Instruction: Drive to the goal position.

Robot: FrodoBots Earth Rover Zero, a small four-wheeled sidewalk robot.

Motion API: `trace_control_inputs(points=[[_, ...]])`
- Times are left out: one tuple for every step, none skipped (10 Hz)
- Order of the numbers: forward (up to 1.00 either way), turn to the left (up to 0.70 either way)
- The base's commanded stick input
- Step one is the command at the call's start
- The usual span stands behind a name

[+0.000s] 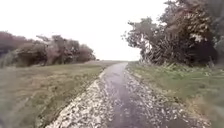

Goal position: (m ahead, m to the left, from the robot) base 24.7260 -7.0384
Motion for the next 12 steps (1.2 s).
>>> trace_control_inputs(points=[[0.99, 0.0], [0.99, 0.0], [0.99, 0.0], [0.99, 0.0], [0.99, 0.0], [0.99, 0.0], [0.99, 0.0], [0.99, 0.0], [0.99, 0.0], [0.99, -0.07], [0.99, -0.25], [0.99, -0.3]])
